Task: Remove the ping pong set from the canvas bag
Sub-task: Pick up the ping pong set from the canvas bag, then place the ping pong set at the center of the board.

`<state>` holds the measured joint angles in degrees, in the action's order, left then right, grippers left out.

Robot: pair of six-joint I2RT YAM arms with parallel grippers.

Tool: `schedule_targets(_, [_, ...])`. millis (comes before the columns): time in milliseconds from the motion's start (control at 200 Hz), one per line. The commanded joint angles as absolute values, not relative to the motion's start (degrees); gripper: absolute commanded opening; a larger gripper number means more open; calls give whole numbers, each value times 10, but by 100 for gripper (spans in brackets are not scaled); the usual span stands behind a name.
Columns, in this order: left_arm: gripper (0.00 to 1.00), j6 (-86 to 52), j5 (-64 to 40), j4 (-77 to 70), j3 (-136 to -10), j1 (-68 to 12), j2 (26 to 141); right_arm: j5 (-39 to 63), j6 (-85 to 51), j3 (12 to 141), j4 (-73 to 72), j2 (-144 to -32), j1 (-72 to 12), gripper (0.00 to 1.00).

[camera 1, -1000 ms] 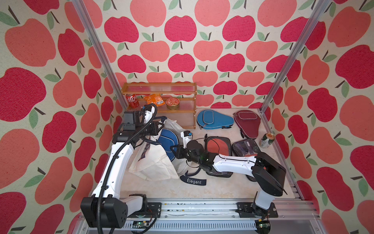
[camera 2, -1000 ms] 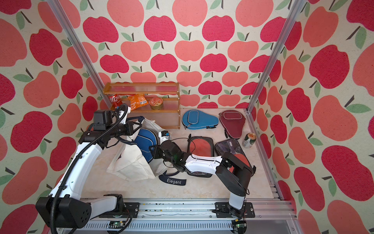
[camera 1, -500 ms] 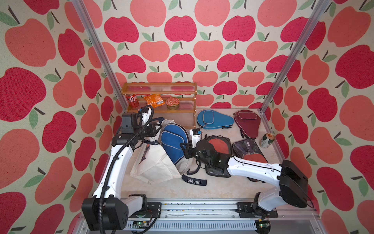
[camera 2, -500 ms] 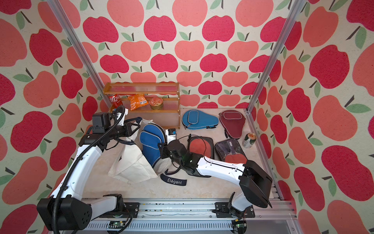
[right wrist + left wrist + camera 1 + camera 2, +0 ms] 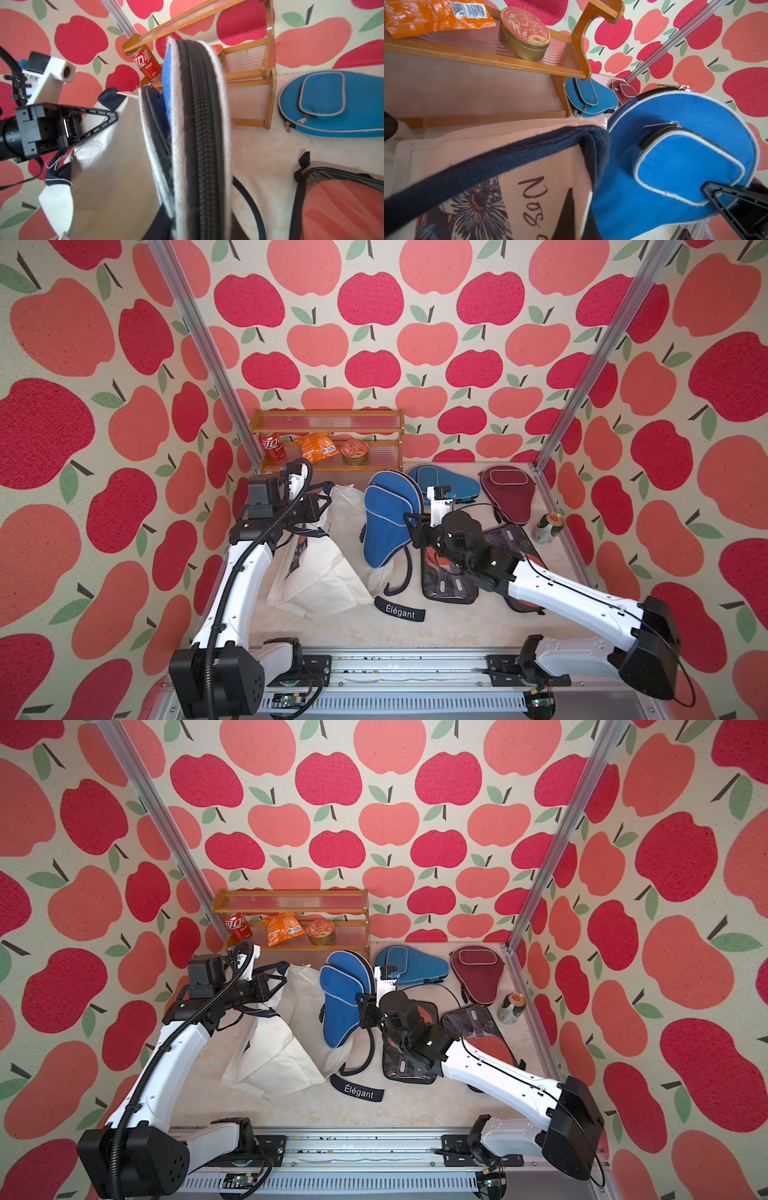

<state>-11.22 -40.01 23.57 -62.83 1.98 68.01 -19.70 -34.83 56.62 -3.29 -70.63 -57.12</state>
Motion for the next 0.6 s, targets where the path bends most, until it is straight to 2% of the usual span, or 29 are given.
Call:
schedule_targets(0, [0,-125,-425,205,-621,24,669,-231,-324,584,-63,-661,-558,22])
schedule_targets(385, [0,-127,-434,199,-614,26,668,-264,-302,563,-42,-592,-490,22])
schedule_targets(595, [0,-127,-441,195,-611,27,666,-231,-324,545,-44,-595,-420,22])
